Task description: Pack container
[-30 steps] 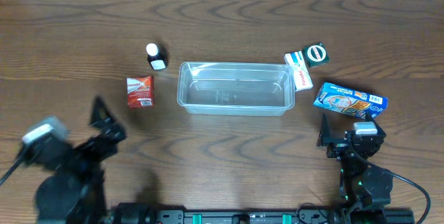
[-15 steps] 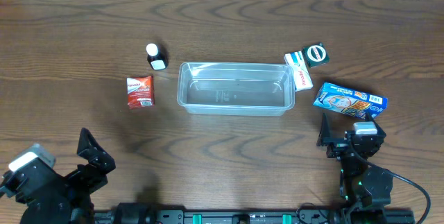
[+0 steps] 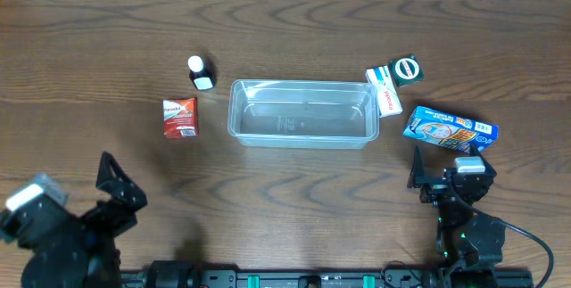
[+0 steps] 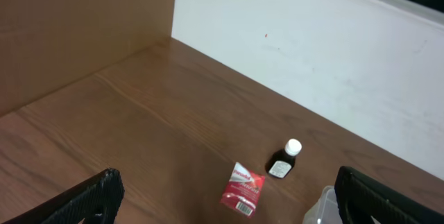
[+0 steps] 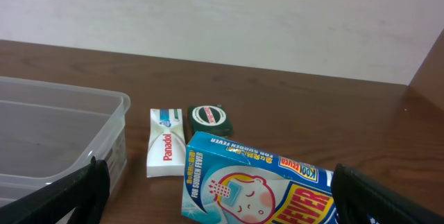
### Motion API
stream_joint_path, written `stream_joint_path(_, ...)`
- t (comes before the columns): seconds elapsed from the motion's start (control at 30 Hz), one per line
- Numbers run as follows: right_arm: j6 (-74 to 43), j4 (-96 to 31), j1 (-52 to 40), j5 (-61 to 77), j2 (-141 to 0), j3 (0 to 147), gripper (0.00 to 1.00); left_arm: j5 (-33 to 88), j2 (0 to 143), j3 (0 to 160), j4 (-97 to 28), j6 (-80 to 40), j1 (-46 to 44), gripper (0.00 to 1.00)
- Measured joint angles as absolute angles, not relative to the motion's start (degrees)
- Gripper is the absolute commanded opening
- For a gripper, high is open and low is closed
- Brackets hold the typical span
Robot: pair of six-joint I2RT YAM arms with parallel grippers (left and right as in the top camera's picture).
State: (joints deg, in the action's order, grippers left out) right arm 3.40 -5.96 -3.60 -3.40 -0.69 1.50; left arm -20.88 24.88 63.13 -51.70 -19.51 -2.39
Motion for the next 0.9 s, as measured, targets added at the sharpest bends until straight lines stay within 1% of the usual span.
stream_joint_path(0.1, 3.4, -5.9, -3.6, -3.4, -0.7, 1.5, 0.99, -20.8, 31.1, 66.6, -54.1, -19.6, -2.4, 0.98)
stream_joint_path(0.33, 3.4, -5.9, -3.6, -3.4, -0.7, 1.5, 0.99, -21.3, 52.6, 84.4, -69.0, -22.8, -0.7, 0.98)
stream_joint_path(0.47, 3.4, -5.9, -3.6, -3.4, -0.7, 1.5, 0.99, -21.4, 61.1, 92.1, -70.5, -24.1, 3.0, 0.98)
stream_joint_path(0.7, 3.4, -5.9, -3.6, -3.4, -0.7, 1.5, 0.99, -21.4, 65.2, 93.3, -71.6, -24.7, 10.9, 0.98)
stream_joint_path(0.9, 3.4, -5.9, -3.6, -3.4, -0.7, 1.5, 0.99, -21.4, 65.6, 93.3, -71.6, -24.6, 13.7, 0.98)
